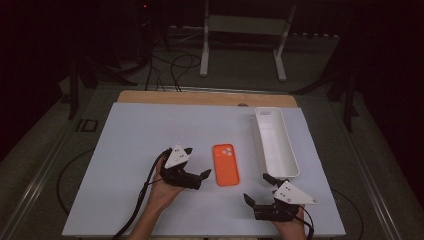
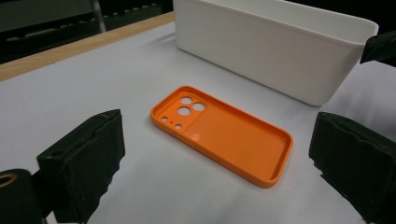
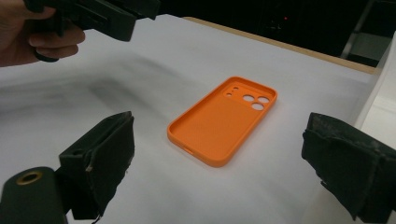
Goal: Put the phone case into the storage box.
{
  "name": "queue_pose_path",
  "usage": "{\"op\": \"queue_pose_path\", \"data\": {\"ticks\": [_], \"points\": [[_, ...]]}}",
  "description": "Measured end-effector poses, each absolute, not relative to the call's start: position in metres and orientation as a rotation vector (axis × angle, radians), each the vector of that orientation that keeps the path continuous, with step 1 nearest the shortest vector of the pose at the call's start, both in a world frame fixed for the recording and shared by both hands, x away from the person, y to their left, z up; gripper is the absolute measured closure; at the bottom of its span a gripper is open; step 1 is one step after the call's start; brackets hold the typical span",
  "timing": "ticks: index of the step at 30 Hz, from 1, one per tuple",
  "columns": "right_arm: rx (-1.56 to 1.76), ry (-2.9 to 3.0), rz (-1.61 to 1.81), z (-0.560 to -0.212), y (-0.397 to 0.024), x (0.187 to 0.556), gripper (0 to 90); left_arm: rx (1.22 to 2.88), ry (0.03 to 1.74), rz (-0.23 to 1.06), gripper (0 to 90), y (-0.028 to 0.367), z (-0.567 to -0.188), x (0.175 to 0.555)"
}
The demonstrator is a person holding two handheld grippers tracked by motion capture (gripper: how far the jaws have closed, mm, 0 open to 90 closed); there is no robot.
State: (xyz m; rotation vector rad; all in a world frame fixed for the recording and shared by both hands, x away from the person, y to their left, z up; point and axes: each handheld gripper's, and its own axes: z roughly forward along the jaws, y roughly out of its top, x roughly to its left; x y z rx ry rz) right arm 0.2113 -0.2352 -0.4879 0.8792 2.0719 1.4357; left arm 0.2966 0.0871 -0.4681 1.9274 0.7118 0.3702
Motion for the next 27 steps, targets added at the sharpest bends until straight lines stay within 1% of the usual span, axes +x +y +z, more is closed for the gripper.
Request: {"op": "queue_pose_path", "data": {"ticks": [5,7,8,9,11,14,16,18,22,26,27], "points": [[0.879,2.072,1.436,-0.488,-0.235,0.211,9.5,1.947,0.702,0.360,7.1,0.079,-0.469,0.298],[0.879,2.072,1.436,-0.488,-0.235,0.211,9.5,1.954,0.704,0.359,10.7,0.077,-0.469,0.298],[0.881,2.072,1.436,-0.488,-0.235,0.211,9.4,1.961,0.708,0.362,10.7,0.073,-0.470,0.298],[0.880,2.072,1.436,-0.488,-0.235,0.211,9.4,1.965,0.710,0.363,14.0,0.072,-0.470,0.298],[0.880,2.071,1.437,-0.488,-0.235,0.211,9.4,1.977,0.714,0.368,15.9,0.068,-0.471,0.299],[0.878,2.072,1.436,-0.488,-0.235,0.211,9.5,2.001,0.724,0.385,21.7,0.061,-0.473,0.299],[0.879,2.072,1.437,-0.488,-0.235,0.211,9.5,2.015,0.720,0.390,27.3,0.057,-0.475,0.299],[0.880,2.072,1.436,-0.488,-0.235,0.211,9.5,2.029,0.709,0.360,36.6,0.055,-0.477,0.300],[0.878,2.073,1.433,-0.488,-0.235,0.212,9.4,2.068,0.692,0.308,51.9,0.049,-0.481,0.303],[0.874,2.076,1.431,-0.489,-0.235,0.212,9.5,2.098,0.681,0.265,65.7,0.044,-0.484,0.305],[0.875,2.076,1.433,-0.489,-0.235,0.212,9.4,2.104,0.684,0.254,67.4,0.043,-0.485,0.306]]}}
